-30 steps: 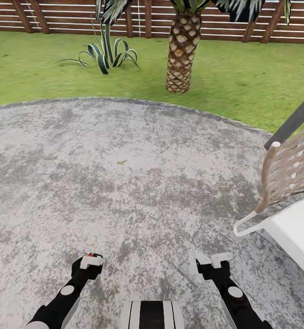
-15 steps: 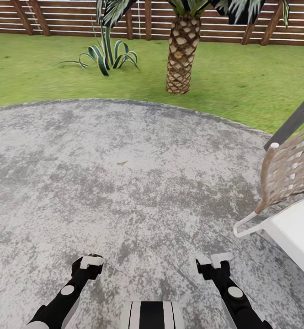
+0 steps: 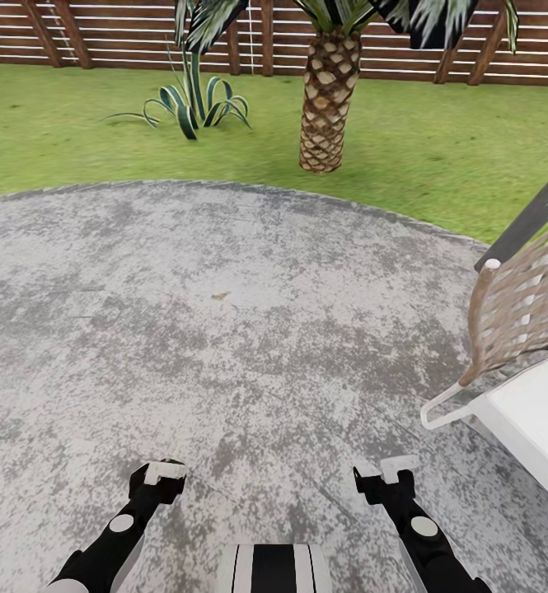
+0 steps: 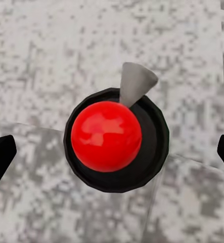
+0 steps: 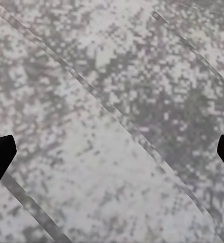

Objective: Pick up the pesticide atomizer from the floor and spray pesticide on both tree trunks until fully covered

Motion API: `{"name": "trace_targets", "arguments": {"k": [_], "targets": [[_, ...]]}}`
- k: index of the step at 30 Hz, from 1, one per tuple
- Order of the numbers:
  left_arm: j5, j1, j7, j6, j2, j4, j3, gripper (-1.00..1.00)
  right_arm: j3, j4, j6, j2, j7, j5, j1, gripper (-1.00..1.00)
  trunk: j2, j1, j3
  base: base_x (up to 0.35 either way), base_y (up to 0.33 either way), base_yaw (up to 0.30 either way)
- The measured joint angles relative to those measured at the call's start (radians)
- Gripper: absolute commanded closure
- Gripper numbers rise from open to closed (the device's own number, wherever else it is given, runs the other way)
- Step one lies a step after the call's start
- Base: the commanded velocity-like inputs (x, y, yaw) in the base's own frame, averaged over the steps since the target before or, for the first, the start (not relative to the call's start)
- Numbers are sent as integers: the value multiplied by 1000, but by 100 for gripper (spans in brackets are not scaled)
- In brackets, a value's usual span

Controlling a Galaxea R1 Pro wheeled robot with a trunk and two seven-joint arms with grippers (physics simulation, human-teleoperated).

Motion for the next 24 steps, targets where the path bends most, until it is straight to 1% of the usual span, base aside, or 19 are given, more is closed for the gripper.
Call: {"name": "trace_targets", "arguments": {"k": [17, 18, 24], "targets": [[0, 0, 0, -1, 0, 0, -1, -100, 0, 0, 0, 0, 0, 0, 0, -100, 0, 0, 7, 0, 0, 0], [0, 0, 0, -1, 0, 0, -1, 100, 0, 0, 0, 0, 0, 0, 0, -100, 0, 0, 7, 0, 0, 0], [2, 0, -1, -1, 1, 0, -1, 100, 0, 0, 0, 0, 0, 0, 0, -100, 0, 0, 7, 0, 0, 0]]}}
